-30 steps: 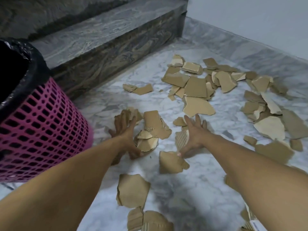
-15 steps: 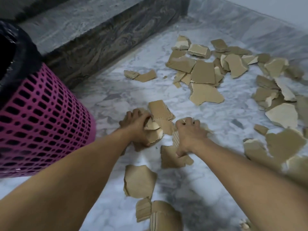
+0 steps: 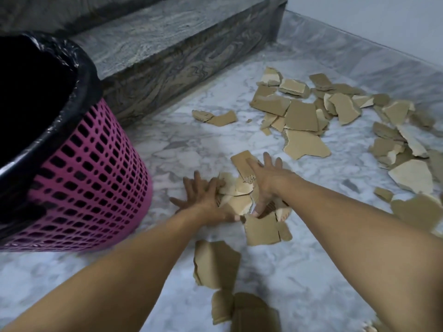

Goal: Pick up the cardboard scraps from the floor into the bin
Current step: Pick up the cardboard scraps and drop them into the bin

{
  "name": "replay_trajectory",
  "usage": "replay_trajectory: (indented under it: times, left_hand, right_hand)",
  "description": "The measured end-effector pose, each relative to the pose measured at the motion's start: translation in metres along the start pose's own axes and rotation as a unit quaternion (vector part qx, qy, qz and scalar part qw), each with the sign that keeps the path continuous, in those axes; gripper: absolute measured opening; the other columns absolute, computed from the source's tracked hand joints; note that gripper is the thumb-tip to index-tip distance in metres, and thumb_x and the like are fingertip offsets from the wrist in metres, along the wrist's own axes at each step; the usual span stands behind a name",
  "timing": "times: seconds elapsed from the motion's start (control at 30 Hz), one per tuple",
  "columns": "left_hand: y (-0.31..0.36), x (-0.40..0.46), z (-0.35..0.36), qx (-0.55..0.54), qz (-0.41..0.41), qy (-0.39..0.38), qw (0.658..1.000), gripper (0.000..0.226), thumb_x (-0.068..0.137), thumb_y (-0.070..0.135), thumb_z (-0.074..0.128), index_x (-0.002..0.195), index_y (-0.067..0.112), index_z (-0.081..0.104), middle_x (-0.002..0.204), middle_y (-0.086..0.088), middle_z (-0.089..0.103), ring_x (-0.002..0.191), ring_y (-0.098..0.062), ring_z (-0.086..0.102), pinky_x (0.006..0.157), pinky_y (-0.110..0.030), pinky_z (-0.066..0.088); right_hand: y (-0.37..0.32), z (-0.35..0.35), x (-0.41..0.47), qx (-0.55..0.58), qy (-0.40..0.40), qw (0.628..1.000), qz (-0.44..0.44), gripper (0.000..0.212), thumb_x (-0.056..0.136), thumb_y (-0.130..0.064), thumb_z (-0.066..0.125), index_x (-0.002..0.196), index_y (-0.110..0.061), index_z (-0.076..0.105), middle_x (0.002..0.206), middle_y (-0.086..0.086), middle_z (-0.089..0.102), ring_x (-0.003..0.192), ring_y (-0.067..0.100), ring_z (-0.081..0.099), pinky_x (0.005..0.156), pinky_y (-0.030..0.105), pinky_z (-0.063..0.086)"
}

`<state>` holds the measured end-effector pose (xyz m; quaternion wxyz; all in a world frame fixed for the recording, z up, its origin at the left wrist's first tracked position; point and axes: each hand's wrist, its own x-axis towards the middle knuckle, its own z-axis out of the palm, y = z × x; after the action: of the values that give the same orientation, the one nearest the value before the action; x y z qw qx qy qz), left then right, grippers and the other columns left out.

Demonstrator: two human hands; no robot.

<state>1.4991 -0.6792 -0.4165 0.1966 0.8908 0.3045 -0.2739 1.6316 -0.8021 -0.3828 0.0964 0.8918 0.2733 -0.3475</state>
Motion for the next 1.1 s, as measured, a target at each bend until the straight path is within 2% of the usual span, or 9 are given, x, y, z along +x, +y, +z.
replay_trajectory:
  times: [0.13,0.3,0.4,0.53,0.63,0.7,0.83,0.97,1.1]
  left_hand:
    - [-0.009,-0.003,0.014,-0.069,-0.074,-0.001,0.995,0.115,0.063,0.074,0.067,0.143,0.054,-0.013,0.152,-0.002,-0.038,0.14,-0.042,-0.028,0.1,-0.079,0.015]
    - [-0.003,-0.017,0.015,-0.064,-0.07,0.038,0.995,0.062,0.084,0.042,0.059,0.134,0.047,0.023,0.146,-0.009,0.006,0.131,-0.036,0.015,0.095,-0.062,0.04]
    - [-0.002,-0.03,0.016,-0.043,-0.07,0.04,0.996,0.055,0.081,0.016,0.06,0.124,0.039,0.035,0.134,-0.006,0.016,0.123,-0.031,0.021,0.086,-0.051,0.043]
    - [-0.003,-0.037,0.01,-0.051,-0.039,-0.007,0.998,0.045,0.072,0.035,0.061,0.113,0.031,0.041,0.123,-0.005,0.022,0.119,-0.03,0.022,0.091,-0.049,0.042]
    - [-0.005,-0.041,0.009,-0.059,-0.003,-0.031,0.998,0.05,0.06,0.044,0.063,0.103,0.03,0.044,0.116,-0.003,0.027,0.113,-0.027,0.024,0.095,-0.046,0.043]
    - [-0.009,-0.046,0.015,-0.053,0.031,-0.028,0.998,0.058,0.058,0.047,0.072,0.105,0.031,0.043,0.117,-0.001,0.028,0.113,-0.025,0.025,0.094,-0.047,0.044]
    - [-0.017,-0.063,0.033,0.039,0.104,-0.031,0.993,0.105,0.06,0.054,0.079,0.142,0.044,0.014,0.135,-0.004,0.02,0.128,-0.031,0.022,0.098,-0.056,0.041]
    - [-0.022,-0.092,0.056,0.157,0.144,-0.044,0.976,0.121,0.057,0.06,0.081,0.148,0.045,0.002,0.146,-0.005,0.009,0.136,-0.032,0.013,0.104,-0.054,0.036]
    - [-0.039,-0.116,0.08,0.178,0.135,0.004,0.975,0.102,0.068,0.029,0.078,0.144,0.042,0.012,0.145,-0.005,0.017,0.132,-0.029,0.022,0.099,-0.048,0.042]
  right_hand:
    - [-0.01,0.001,0.01,-0.03,-0.03,0.999,-0.026,0.155,0.038,-0.056,0.093,0.148,-0.044,-0.017,0.158,0.008,-0.026,0.145,0.047,-0.011,0.107,0.07,0.026]
    - [0.001,0.039,-0.01,-0.024,0.028,0.998,-0.042,0.138,0.042,-0.051,0.093,0.147,-0.042,0.003,0.156,0.008,-0.006,0.14,0.039,0.009,0.102,0.059,0.04]
    - [0.009,0.05,-0.03,0.015,0.054,0.998,-0.033,0.117,0.047,-0.049,0.091,0.141,-0.04,0.021,0.147,0.006,0.017,0.131,0.034,0.024,0.097,0.052,0.045]
    - [0.015,0.068,-0.053,0.042,0.068,0.997,-0.025,0.089,0.051,-0.047,0.089,0.123,-0.038,0.037,0.134,0.001,0.033,0.118,0.028,0.038,0.091,0.046,0.047]
    - [0.017,0.081,-0.068,0.058,0.078,0.995,-0.03,0.083,0.053,-0.04,0.09,0.12,-0.035,0.041,0.131,-0.001,0.036,0.112,0.025,0.041,0.087,0.046,0.049]
    - [0.017,0.088,-0.075,0.052,0.1,0.993,-0.024,0.102,0.049,-0.042,0.091,0.133,-0.033,0.033,0.139,0.001,0.03,0.121,0.027,0.037,0.091,0.049,0.048]
    - [0.018,0.099,-0.089,0.041,0.045,0.998,0.012,0.144,0.044,-0.046,0.093,0.15,-0.041,-0.006,0.158,-0.001,-0.005,0.143,0.033,0.007,0.101,0.056,0.04]
    - [0.014,0.12,-0.11,0.045,0.067,0.997,-0.001,0.125,0.049,-0.043,0.091,0.147,-0.042,0.014,0.153,0.003,0.017,0.137,0.033,0.021,0.099,0.05,0.043]
    - [0.013,0.14,-0.136,0.077,0.099,0.992,0.009,0.086,0.06,-0.042,0.087,0.131,-0.033,0.04,0.133,0.002,0.044,0.121,0.028,0.04,0.089,0.04,0.044]
